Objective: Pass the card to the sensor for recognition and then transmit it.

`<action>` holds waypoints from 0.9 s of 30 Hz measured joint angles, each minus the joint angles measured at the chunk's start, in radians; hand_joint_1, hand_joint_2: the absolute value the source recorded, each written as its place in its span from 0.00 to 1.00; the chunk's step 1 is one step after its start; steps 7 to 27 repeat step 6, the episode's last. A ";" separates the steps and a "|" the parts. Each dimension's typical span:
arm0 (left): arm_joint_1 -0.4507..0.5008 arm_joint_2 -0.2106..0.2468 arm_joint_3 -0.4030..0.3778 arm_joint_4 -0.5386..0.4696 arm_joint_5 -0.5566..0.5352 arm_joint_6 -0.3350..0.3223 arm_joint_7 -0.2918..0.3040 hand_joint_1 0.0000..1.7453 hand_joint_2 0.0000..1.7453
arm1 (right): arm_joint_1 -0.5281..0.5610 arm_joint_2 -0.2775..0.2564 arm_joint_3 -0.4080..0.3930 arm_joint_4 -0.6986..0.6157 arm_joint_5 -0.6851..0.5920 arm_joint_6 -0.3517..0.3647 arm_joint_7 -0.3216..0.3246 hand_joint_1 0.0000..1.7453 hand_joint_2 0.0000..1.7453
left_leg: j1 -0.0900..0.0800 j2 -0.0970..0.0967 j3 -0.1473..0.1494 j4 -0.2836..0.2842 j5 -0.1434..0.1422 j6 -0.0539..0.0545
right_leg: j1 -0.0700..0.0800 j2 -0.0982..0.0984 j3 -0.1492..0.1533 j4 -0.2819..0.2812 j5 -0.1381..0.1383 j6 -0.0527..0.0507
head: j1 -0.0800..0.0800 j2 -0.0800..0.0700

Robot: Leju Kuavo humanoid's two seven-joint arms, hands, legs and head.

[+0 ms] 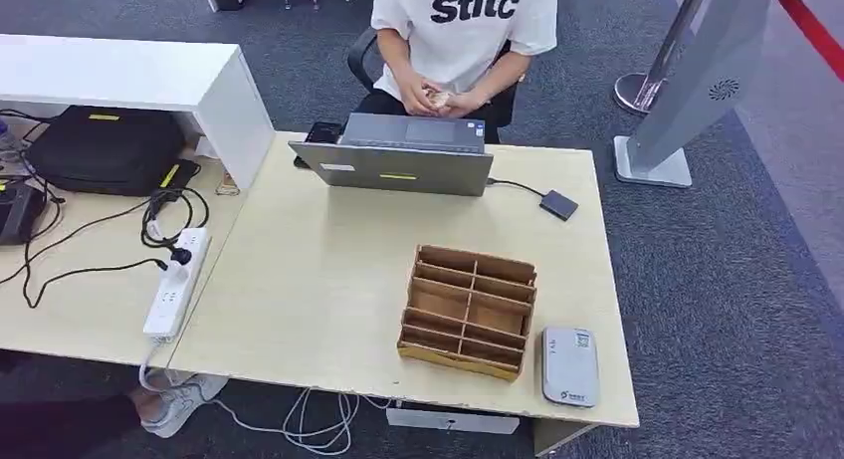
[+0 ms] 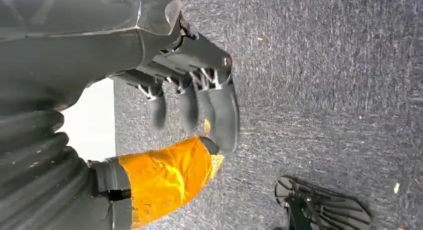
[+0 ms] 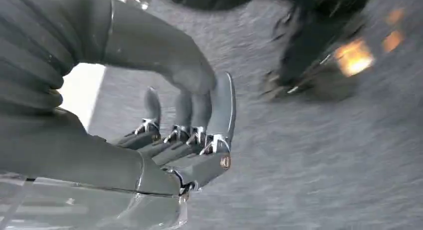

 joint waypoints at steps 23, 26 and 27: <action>0.001 0.004 -0.008 0.000 0.002 -0.050 -0.036 1.00 1.00 | 0.006 0.001 -0.001 0.001 0.003 0.018 -0.072 0.94 1.00 | 0.000 0.000 0.000 0.000 0.000 0.000 | 0.000 0.000 0.000 0.000 0.000 0.000 | 0.000 0.000; 0.001 0.004 -0.008 0.000 0.002 -0.050 -0.036 1.00 1.00 | 0.006 0.001 -0.001 0.001 0.003 0.018 -0.072 0.94 1.00 | 0.000 0.000 0.000 0.000 0.000 0.000 | 0.000 0.000 0.000 0.000 0.000 0.000 | 0.000 0.000; 0.001 0.004 -0.008 0.000 0.002 -0.050 -0.036 1.00 1.00 | 0.006 0.001 -0.001 0.001 0.003 0.018 -0.072 0.94 1.00 | 0.000 0.000 0.000 0.000 0.000 0.000 | 0.000 0.000 0.000 0.000 0.000 0.000 | 0.000 0.000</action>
